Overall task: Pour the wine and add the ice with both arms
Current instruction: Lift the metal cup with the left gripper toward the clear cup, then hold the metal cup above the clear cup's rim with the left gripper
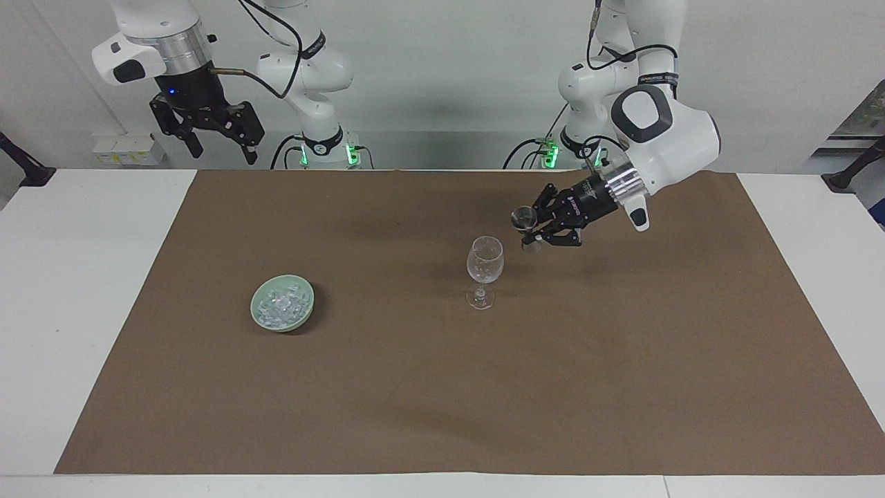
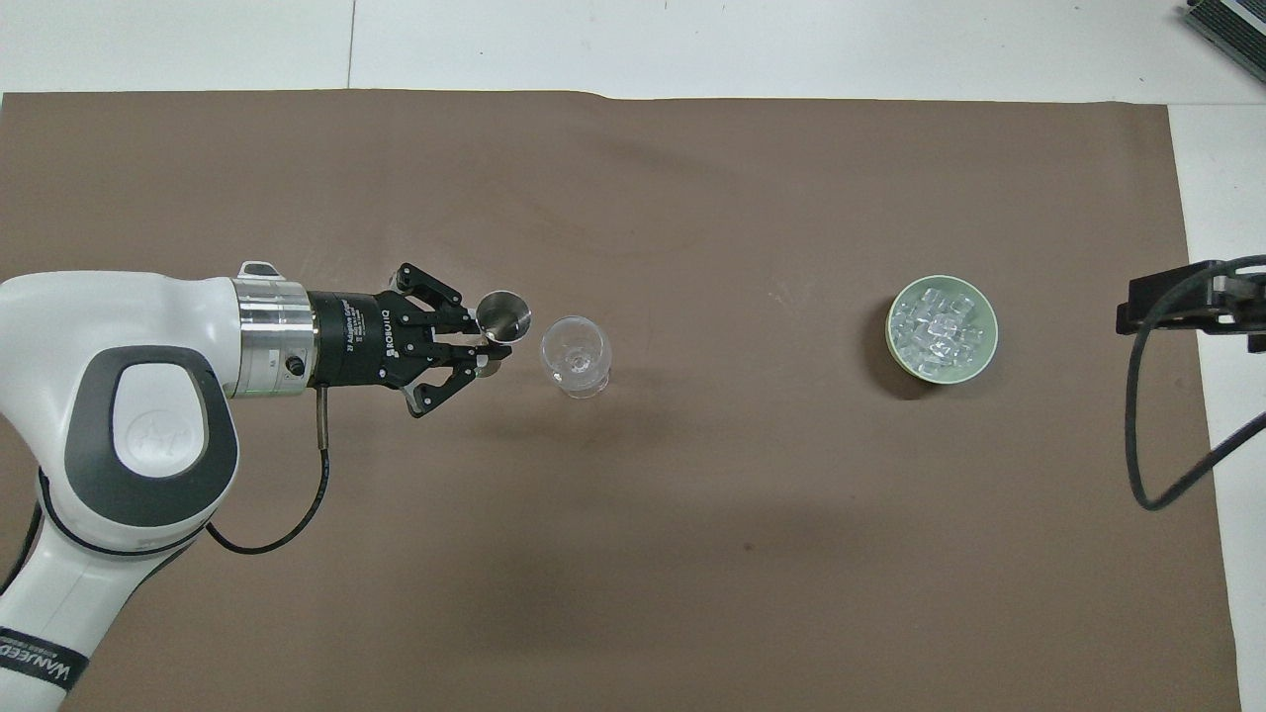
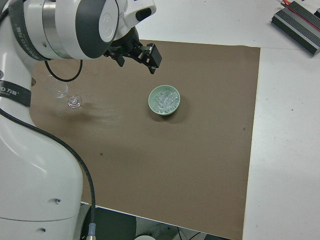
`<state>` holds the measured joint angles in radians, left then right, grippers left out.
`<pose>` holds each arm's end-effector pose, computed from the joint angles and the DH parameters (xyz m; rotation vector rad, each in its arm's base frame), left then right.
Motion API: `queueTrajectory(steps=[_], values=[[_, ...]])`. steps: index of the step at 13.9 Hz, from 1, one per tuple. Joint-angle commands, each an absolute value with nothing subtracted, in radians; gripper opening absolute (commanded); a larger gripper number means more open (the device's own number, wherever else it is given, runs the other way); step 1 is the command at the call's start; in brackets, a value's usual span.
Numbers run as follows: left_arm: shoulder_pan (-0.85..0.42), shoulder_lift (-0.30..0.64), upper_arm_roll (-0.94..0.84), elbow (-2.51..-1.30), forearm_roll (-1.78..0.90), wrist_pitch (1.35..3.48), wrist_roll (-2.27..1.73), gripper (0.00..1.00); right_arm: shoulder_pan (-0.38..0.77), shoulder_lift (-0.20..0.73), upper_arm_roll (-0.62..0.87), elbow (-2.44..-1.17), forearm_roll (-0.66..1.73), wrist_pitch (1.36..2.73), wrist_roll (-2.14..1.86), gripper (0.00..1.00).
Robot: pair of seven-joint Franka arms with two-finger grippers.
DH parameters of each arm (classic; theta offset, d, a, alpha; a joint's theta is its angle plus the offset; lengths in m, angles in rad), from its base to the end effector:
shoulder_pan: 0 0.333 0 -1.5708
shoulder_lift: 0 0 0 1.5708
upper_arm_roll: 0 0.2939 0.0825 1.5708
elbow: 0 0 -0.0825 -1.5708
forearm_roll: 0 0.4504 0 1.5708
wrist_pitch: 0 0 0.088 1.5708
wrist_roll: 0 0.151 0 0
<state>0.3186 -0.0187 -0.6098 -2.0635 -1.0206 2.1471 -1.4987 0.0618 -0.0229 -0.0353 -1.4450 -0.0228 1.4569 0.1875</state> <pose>0.5895 -0.2472 0.3855 1.5427 1.8568 -0.7925 0.6020 0.0121 0.6292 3.1126 -0.2558 0.0576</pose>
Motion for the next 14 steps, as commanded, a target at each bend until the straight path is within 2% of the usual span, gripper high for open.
queueTrajectory(steps=[1,14], values=[[0.313,-0.054,-0.612,-2.085,-0.968,2.166,-1.545,0.00,0.052,-0.051,-0.032,-1.482,0.006,1.471,0.172,1.00],[0.311,-0.015,-0.701,-2.013,-0.657,2.210,-1.772,0.00,0.052,-0.051,-0.031,-1.482,0.008,1.471,0.175,1.00]])
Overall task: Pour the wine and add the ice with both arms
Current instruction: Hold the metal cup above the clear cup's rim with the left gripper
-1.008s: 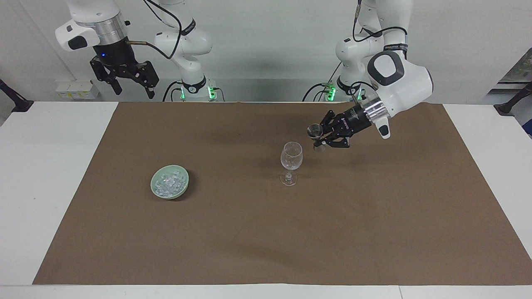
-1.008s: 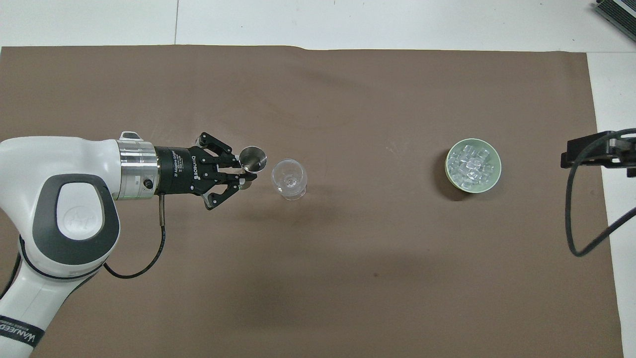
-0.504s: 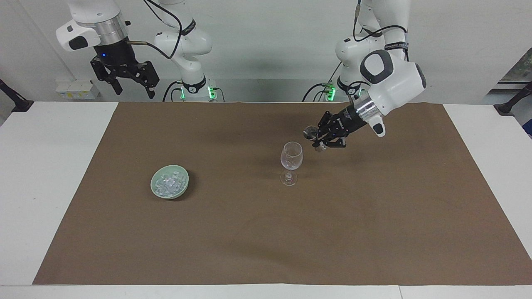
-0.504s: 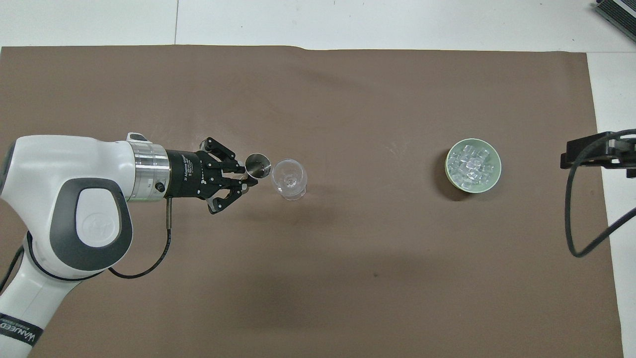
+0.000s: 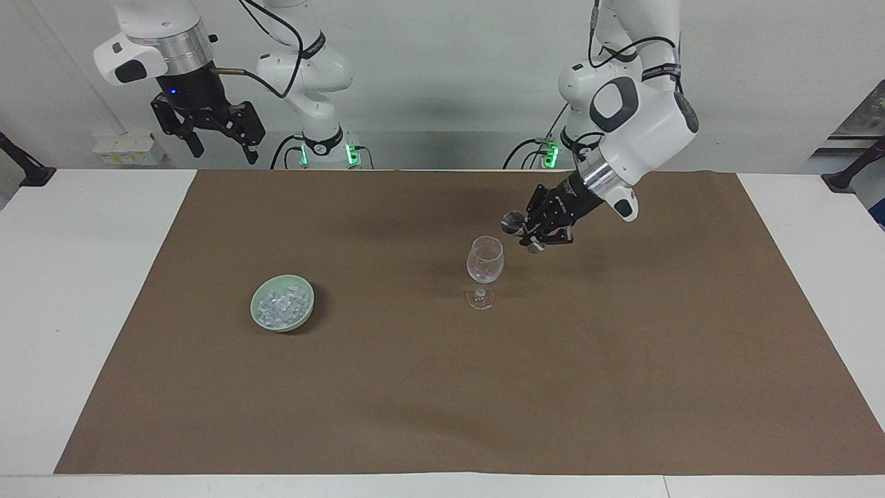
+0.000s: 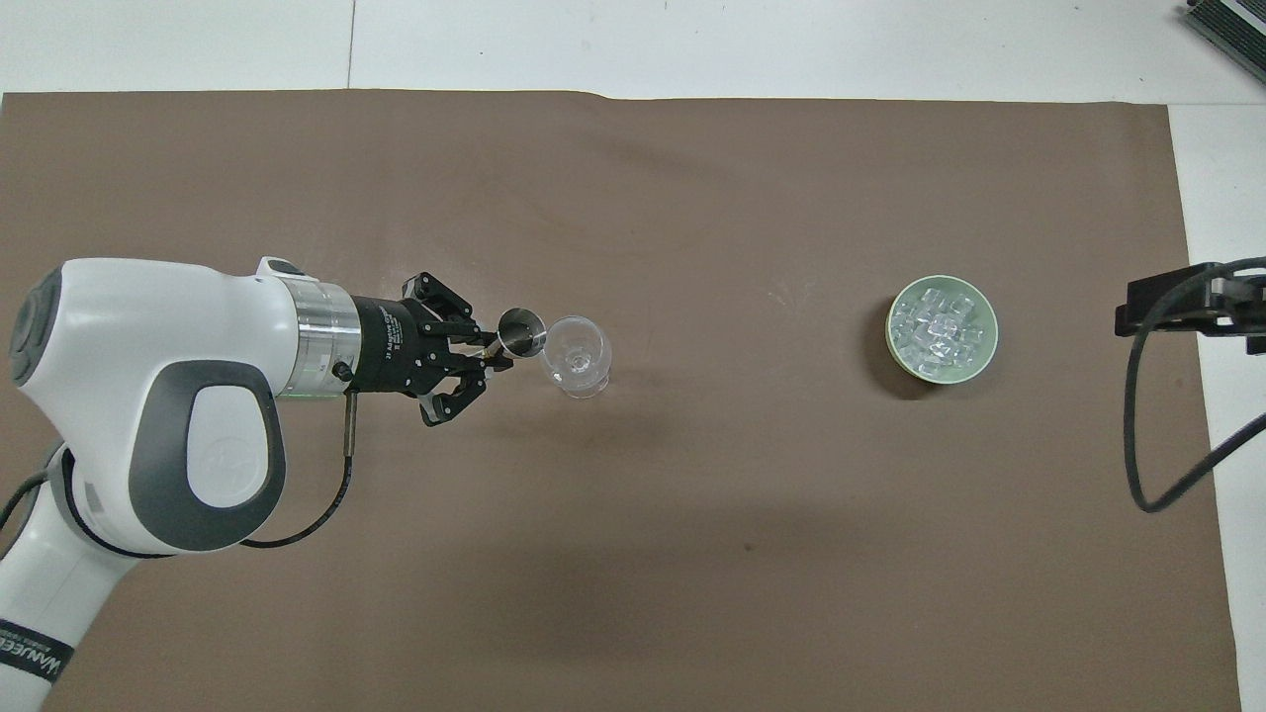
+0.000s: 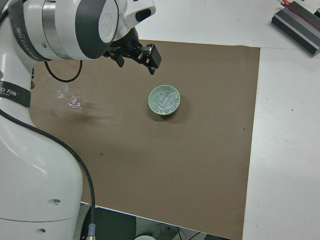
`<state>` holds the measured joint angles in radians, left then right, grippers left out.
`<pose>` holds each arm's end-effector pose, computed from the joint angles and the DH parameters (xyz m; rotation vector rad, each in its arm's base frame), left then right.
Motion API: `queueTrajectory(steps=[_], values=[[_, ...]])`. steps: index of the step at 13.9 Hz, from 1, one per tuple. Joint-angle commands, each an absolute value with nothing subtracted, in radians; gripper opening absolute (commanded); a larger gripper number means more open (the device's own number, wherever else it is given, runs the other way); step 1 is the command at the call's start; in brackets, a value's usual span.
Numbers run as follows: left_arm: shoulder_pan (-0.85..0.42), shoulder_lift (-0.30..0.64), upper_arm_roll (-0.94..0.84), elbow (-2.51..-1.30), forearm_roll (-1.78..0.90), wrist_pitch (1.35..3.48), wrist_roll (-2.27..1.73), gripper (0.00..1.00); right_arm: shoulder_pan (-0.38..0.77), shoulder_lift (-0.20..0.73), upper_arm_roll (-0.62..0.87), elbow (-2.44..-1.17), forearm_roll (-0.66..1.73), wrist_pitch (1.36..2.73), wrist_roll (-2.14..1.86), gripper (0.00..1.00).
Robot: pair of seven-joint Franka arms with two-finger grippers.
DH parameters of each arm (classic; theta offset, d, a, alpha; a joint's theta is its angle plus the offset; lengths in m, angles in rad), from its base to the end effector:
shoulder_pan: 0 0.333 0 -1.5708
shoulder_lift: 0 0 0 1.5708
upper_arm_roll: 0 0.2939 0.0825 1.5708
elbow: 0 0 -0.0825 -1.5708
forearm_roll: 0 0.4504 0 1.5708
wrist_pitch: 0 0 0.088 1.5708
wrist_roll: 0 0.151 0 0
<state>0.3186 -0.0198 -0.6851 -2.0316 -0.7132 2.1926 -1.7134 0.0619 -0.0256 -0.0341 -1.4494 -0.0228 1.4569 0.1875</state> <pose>0.5811 -0.2738 0.3904 1.7154 1.9948 -0.5854 0.6012 0.0128 0.6285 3.1127 -0.2537 0.0550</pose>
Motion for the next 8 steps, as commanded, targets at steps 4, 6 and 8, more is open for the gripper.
queueTrajectory(steps=[4,6,8], values=[[0.311,-0.009,-0.718,-2.005,-0.595,2.214,-1.810,0.00,0.052,-0.051,-0.029,-1.482,0.008,1.471,0.175,1.00],[0.311,-0.009,-0.724,-2.005,-0.560,2.214,-1.824,0.00,0.052,-0.051,-0.031,-1.482,0.009,1.471,0.175,1.00],[0.311,0.003,-0.738,-1.991,-0.502,2.217,-1.864,0.00,0.052,-0.052,-0.029,-1.483,0.009,1.467,0.170,1.00]])
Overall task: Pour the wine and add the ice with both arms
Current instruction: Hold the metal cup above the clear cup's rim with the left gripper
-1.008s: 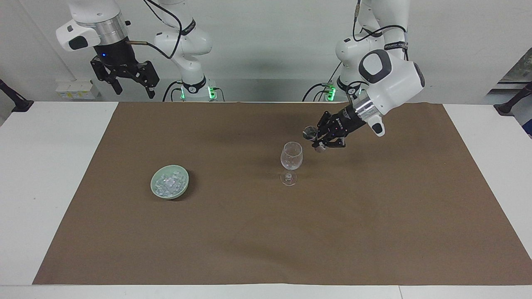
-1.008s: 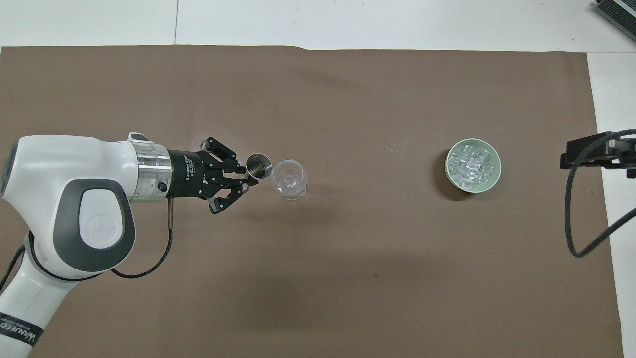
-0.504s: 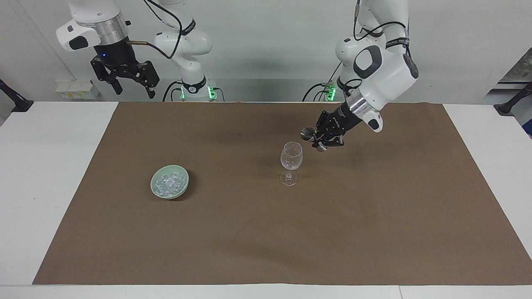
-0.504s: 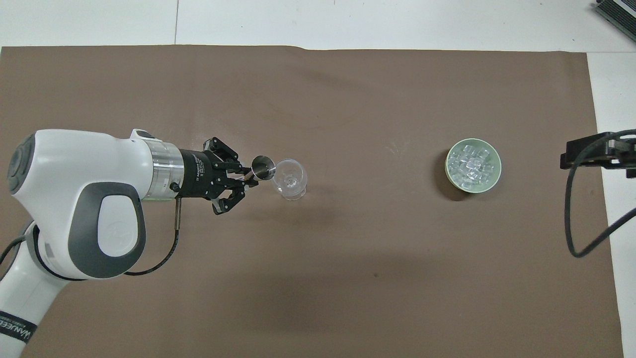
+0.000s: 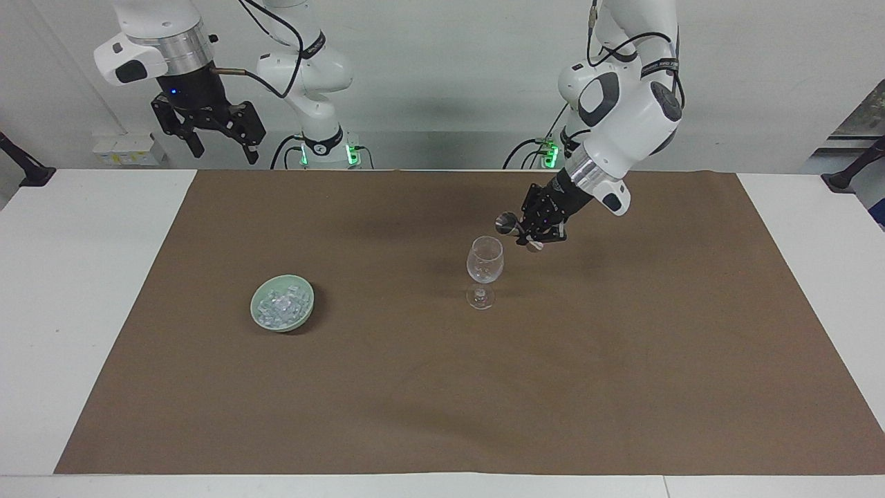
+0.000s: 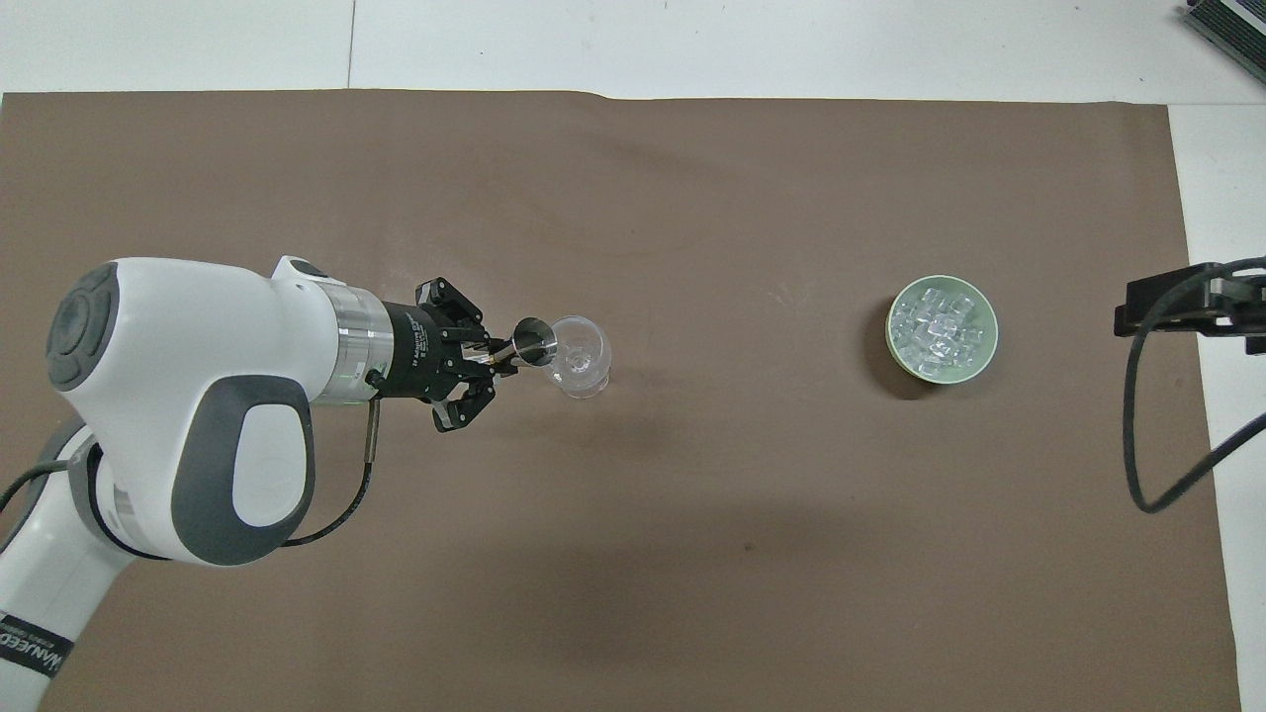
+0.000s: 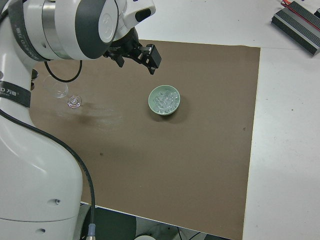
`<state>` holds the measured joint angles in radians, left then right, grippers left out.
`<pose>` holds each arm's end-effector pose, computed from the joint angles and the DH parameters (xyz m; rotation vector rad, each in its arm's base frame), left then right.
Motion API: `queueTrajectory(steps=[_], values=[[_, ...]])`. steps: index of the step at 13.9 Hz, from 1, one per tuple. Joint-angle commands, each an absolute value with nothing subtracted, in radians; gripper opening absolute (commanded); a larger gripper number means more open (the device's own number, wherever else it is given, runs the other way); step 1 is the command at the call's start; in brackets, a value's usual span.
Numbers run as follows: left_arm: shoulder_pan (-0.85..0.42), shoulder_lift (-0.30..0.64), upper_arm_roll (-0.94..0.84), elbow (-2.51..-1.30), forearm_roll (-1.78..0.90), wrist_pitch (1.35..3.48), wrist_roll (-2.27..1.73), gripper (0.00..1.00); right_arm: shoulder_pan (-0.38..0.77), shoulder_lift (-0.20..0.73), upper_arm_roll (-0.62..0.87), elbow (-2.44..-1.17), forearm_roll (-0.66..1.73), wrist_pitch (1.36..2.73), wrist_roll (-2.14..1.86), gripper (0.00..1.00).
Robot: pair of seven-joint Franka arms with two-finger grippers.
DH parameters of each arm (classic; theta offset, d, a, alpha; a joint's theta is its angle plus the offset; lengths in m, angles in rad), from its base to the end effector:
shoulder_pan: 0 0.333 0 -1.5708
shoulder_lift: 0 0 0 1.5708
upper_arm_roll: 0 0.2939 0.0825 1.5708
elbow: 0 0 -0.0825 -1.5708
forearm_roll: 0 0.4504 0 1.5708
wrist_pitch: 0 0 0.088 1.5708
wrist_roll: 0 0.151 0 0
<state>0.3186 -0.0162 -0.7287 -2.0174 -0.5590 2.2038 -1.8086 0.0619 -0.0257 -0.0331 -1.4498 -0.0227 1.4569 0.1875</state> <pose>0.5745 -0.2907 0.3916 1.8076 2.0340 -0.4647 0.6012 0.0134 0.6284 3.1129 -0.2522 0.0546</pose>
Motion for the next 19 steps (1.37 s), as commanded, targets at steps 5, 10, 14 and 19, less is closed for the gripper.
queueTrajectory(steps=[5,10,14,19], values=[[0.311,0.041,-0.781,-1.939,-0.351,2.217,-1.976,0.00,0.052,-0.052,-0.031,-1.485,0.023,1.465,0.172,1.00],[0.310,0.063,-0.804,-1.907,-0.226,2.197,-2.045,0.00,0.052,-0.052,-0.031,-1.485,0.026,1.465,0.172,1.00],[0.310,0.064,-0.821,-1.904,-0.166,2.178,-2.074,0.00,0.052,-0.052,-0.031,-1.485,0.028,1.465,0.172,1.00],[0.308,0.064,-0.834,-1.899,-0.092,2.152,-2.109,0.00,0.052,-0.052,-0.031,-1.485,0.028,1.466,0.172,1.00]])
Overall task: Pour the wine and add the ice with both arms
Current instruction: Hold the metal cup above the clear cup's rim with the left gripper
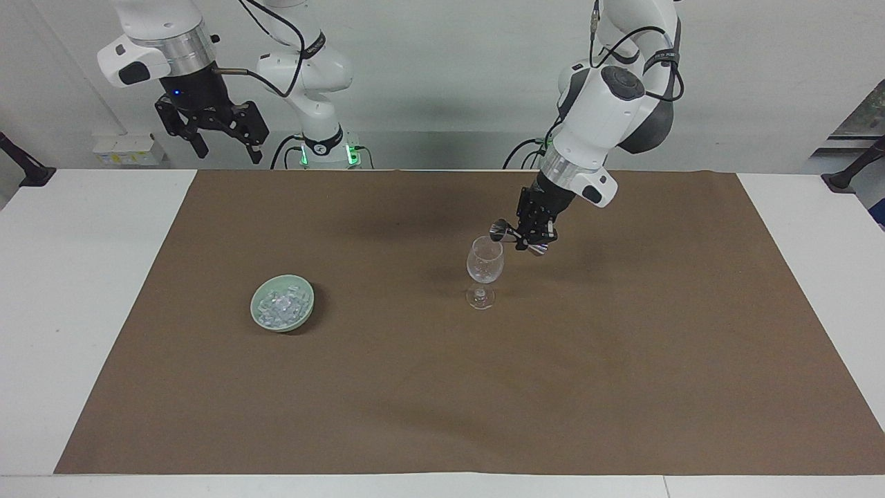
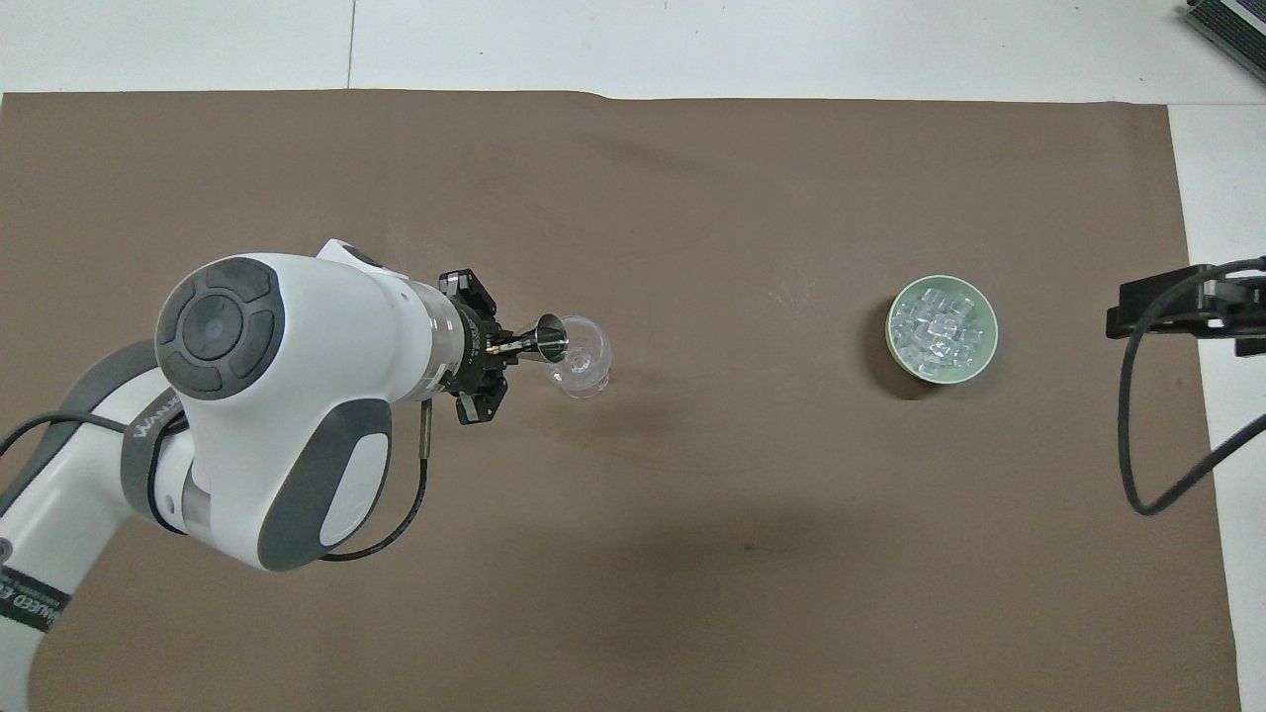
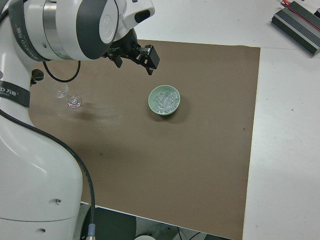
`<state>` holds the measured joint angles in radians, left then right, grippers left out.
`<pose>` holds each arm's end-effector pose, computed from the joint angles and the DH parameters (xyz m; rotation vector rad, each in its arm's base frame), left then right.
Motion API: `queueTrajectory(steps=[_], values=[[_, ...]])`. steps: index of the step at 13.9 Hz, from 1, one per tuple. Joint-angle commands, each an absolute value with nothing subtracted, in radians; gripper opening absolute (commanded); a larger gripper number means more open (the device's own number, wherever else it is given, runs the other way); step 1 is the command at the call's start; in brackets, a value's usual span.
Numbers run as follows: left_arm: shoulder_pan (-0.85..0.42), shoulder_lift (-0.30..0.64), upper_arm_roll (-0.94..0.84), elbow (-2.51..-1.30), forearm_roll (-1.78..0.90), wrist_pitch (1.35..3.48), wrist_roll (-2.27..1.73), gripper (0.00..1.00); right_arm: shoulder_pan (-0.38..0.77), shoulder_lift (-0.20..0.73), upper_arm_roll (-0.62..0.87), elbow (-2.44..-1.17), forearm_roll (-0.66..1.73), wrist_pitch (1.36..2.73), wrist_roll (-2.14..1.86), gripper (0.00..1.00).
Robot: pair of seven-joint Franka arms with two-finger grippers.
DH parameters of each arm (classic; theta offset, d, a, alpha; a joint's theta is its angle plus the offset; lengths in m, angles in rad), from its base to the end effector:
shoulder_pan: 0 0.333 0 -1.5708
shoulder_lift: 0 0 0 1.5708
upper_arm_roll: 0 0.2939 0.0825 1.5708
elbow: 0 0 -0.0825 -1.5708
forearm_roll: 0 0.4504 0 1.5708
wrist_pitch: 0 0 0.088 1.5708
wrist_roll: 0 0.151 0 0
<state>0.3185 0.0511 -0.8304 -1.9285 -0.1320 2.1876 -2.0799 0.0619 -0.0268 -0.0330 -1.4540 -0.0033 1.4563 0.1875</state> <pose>0.5722 -0.3290 0.4013 1.9694 2.1049 -0.1260 0.6007 0.0166 0.6267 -3.1306 0.2494 -0.0458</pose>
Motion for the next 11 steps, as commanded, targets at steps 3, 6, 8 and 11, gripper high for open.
queueTrajectory(steps=[3,6,8,11], values=[[0.308,0.064,-0.842,-1.887,-0.057,2.129,-2.112,0.00,0.052,-0.052,-0.031,-1.485,0.032,1.468,0.172,1.00],[0.307,0.077,-0.851,-1.878,-0.011,2.118,-2.146,0.00,0.052,-0.052,-0.031,-1.485,0.049,1.467,0.172,1.00],[0.308,0.078,-0.859,-1.872,0.008,2.112,-2.155,0.00,0.052,-0.052,-0.031,-1.485,0.049,1.468,0.172,1.00],[0.307,0.100,-0.871,-1.859,0.063,2.099,-2.181,0.00,0.052,-0.052,-0.031,-1.483,0.049,1.468,0.172,1.00]])
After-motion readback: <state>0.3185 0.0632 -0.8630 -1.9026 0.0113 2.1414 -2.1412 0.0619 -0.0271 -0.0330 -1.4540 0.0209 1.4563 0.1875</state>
